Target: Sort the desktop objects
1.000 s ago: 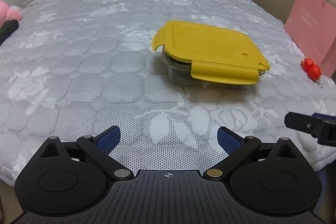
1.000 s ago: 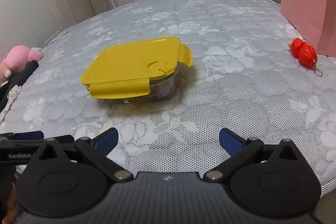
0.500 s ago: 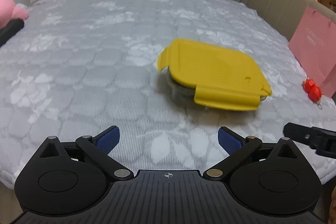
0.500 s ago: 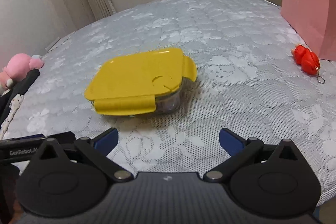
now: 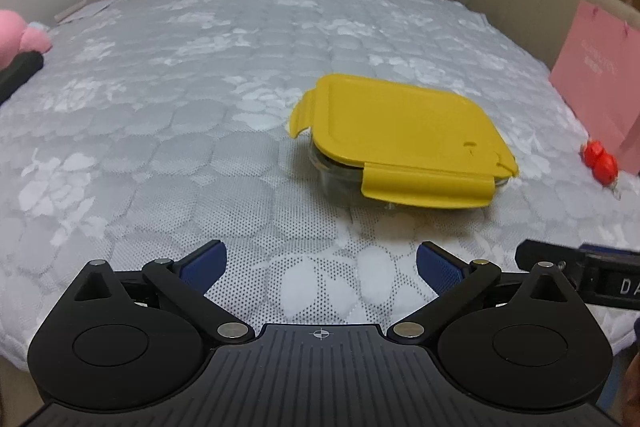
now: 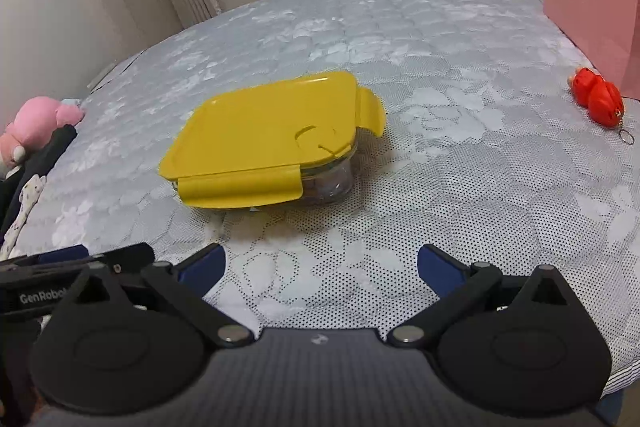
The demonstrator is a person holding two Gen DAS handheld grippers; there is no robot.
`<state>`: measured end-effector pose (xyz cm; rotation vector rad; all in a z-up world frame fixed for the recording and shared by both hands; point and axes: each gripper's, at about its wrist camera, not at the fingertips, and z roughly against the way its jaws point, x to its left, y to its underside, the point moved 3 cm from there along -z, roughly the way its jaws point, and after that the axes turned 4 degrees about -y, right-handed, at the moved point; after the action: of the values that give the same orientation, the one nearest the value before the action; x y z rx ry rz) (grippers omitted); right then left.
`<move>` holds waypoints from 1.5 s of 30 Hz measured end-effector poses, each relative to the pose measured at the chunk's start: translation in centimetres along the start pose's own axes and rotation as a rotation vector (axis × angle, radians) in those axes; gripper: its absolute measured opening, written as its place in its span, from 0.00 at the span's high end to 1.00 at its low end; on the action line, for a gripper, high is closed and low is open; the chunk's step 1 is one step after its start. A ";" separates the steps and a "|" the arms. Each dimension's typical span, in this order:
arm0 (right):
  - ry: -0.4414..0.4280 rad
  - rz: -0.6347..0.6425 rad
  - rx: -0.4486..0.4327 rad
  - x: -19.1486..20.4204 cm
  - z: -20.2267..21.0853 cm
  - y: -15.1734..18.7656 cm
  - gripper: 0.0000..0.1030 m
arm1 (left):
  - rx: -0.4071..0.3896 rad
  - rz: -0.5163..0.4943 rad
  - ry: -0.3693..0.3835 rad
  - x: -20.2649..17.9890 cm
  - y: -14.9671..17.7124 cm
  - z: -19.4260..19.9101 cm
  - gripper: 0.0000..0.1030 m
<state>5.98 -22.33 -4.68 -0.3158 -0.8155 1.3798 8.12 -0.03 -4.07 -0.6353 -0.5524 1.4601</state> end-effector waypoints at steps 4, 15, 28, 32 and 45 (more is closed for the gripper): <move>0.003 0.011 -0.001 0.2 0.0 0.1 0.00 | 0.006 0.042 0.010 0.5 0.0 -0.3 0.00; -0.022 -0.007 0.009 0.2 -0.7 0.4 0.00 | -0.039 0.054 -0.040 1.1 -0.1 0.0 0.00; 0.057 -0.019 0.026 0.0 -1.8 0.1 0.00 | -0.035 0.005 -0.055 0.3 0.1 -0.4 0.00; 0.025 -0.040 0.056 0.0 -2.4 0.1 0.00 | -0.034 -0.003 -0.049 0.2 0.1 -0.7 0.00; 0.132 0.033 -0.013 0.7 -2.4 -0.1 0.00 | 0.009 -0.011 -0.044 0.4 0.3 -2.0 0.00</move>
<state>7.60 -21.05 -6.03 -0.4275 -0.7125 1.3695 9.30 0.25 -5.80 -0.5933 -0.5823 1.4688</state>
